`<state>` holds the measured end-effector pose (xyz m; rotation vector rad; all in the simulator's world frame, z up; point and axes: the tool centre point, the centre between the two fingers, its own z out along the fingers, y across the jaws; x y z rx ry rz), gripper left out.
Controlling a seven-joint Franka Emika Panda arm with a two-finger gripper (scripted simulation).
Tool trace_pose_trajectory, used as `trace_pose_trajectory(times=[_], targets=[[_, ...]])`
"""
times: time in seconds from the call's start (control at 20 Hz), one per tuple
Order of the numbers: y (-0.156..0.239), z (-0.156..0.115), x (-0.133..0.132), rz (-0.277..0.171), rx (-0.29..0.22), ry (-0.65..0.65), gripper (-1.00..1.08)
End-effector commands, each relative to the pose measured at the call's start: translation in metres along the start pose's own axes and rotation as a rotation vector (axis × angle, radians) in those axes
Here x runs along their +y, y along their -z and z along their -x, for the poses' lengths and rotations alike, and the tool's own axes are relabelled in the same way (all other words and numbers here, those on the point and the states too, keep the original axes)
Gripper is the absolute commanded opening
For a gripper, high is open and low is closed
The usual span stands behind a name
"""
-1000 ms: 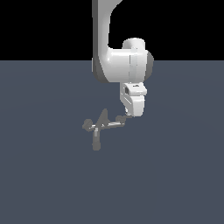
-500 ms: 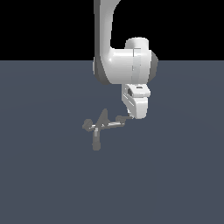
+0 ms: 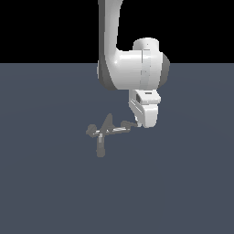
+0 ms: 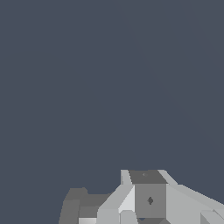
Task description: Turn on the faucet by rotating a designated handle.
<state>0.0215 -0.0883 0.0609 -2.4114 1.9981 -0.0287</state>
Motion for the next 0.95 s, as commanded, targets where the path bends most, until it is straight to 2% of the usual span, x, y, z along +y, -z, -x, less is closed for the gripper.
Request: trace_pose_trajectory(times=[0.0,0.35,0.4,0.45,0.85,0.9], targets=[[-0.001,0.010,0.008,0.010,-0.005,0.005,-1.00],[0.000,0.029,0.027,0.018,-0.008,0.006,-1.00],[0.000,0.029,0.027,0.018,-0.008,0.006,-1.00],[-0.001,0.011,0.029,0.018,-0.001,-0.018,-1.00],[0.001,0.067,0.025,0.019,-0.008,0.006,-1.00],[0.001,0.067,0.025,0.019,-0.008,0.006,-1.00]])
